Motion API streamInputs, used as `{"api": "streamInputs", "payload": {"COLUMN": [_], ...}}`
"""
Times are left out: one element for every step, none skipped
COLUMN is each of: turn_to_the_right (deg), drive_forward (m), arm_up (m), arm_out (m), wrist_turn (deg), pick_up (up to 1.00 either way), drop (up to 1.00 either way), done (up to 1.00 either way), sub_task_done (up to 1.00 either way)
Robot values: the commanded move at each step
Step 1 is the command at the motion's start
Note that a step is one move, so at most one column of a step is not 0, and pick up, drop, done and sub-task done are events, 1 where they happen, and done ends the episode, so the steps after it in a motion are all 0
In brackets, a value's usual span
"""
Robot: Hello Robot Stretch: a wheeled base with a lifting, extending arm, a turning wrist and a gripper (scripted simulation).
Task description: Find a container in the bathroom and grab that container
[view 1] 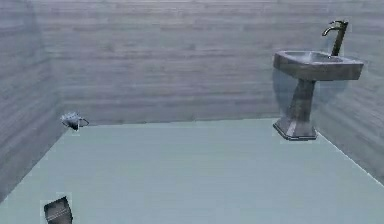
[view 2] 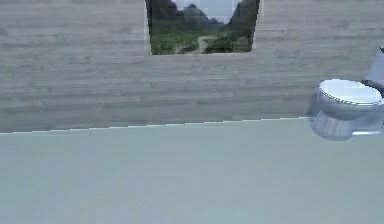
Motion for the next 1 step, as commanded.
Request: {"api": "streamInputs", "payload": {"turn_to_the_right": [-3.0], "drive_forward": [0.00], "arm_up": [0.00], "arm_out": [0.00], "wrist_turn": [0.0], "pick_up": [0.00], "drop": [0.00], "done": [0.00], "sub_task_done": [0.00]}}
